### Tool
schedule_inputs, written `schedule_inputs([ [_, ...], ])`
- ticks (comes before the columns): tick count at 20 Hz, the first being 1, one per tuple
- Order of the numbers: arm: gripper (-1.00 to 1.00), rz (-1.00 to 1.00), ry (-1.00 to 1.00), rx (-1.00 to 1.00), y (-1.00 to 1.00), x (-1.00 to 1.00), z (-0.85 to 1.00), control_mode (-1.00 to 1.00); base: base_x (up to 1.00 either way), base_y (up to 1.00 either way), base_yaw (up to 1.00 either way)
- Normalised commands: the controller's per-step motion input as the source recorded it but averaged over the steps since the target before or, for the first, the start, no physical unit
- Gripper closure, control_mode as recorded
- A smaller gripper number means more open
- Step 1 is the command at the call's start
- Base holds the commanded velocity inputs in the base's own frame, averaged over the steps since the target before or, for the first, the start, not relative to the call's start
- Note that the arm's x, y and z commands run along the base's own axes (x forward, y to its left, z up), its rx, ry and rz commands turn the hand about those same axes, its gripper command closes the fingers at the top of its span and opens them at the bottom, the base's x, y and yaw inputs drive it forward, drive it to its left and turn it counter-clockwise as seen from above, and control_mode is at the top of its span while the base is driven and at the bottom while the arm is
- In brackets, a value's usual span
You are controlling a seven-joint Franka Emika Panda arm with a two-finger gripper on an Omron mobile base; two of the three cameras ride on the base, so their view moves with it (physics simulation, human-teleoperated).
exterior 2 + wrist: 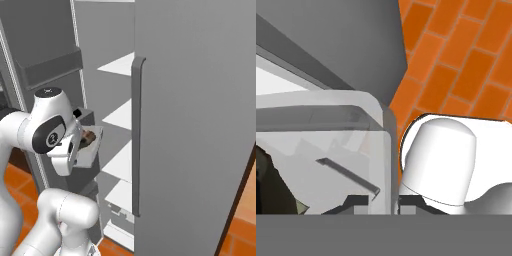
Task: Take the meat container that has the steak and place it on the second highest rack of the freezer. Then take the vegetable container that has the onion and sweet potato and place it on the highest rack of the freezer.
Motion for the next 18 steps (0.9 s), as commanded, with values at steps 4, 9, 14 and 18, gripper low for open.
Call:
schedule_inputs([
  [4, 1.0, 0.0, 0.0, 0.0, 0.0, 0.0, 0.0, 1.0, 0.53, -0.36, 0.0],
  [9, 1.0, 0.0, 0.0, 0.0, 0.0, 0.0, 0.0, 1.0, 0.05, -0.44, -0.01],
  [14, 1.0, 0.0, 0.0, 0.0, 0.0, 0.0, 0.0, 1.0, 0.04, -0.5, 0.0],
  [18, 1.0, 0.0, 0.0, 0.0, 0.0, 0.0, 0.0, 1.0, 0.36, -0.23, 0.0],
])
